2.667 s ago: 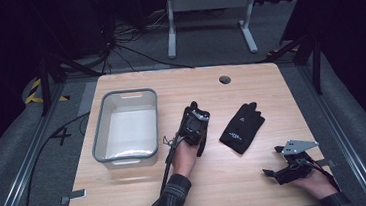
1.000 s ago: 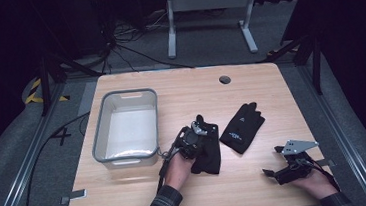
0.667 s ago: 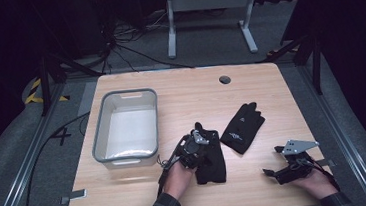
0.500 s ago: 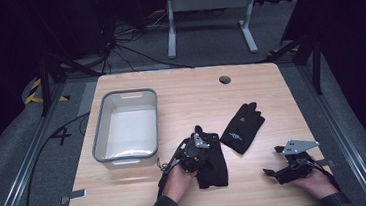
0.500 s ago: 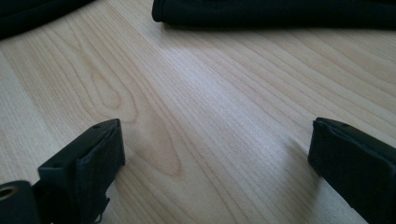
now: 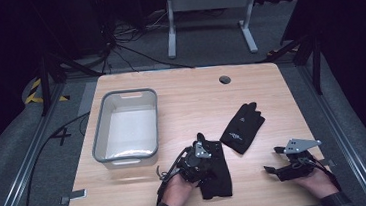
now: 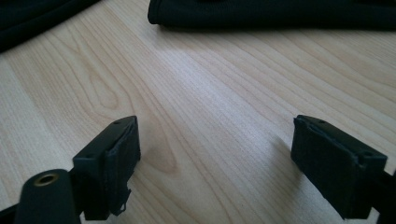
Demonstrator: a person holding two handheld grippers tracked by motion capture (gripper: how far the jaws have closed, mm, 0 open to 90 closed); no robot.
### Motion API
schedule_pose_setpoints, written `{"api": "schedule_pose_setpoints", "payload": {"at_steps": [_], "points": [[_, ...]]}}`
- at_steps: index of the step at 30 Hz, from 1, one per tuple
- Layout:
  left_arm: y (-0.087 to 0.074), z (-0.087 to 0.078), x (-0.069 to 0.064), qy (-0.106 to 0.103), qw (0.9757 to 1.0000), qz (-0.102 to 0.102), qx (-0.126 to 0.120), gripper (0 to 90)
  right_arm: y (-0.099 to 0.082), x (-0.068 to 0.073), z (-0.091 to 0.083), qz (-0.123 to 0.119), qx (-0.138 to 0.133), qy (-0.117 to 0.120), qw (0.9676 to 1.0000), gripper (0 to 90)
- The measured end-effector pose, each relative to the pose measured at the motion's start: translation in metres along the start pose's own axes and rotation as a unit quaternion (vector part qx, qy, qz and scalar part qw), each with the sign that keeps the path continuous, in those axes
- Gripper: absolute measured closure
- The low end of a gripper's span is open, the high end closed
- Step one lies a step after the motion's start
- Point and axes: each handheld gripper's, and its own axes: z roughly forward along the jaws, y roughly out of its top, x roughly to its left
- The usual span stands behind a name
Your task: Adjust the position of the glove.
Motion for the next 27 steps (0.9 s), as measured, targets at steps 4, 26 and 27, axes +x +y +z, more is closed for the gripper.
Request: {"api": "schedule_pose_setpoints", "payload": {"at_steps": [4, 26, 27], "points": [[0.0, -0.005, 0.003, -0.004, 1.0, -0.004, -0.004, 70.8, 0.004, -0.001, -0.002, 0.003, -0.005, -0.002, 1.0, 19.5], [-0.006, -0.019, 0.006, 0.001, 0.9997, 0.002, -0.024, 28.5, 0.085, -0.021, 0.038, -0.013, -0.029, 0.012, 0.9994, 17.1], [-0.006, -0.019, 0.005, 0.001, 0.9997, 0.002, -0.024, 28.1, 0.089, -0.023, 0.043, -0.011, -0.03, 0.015, 0.9994, 16.4]]}}
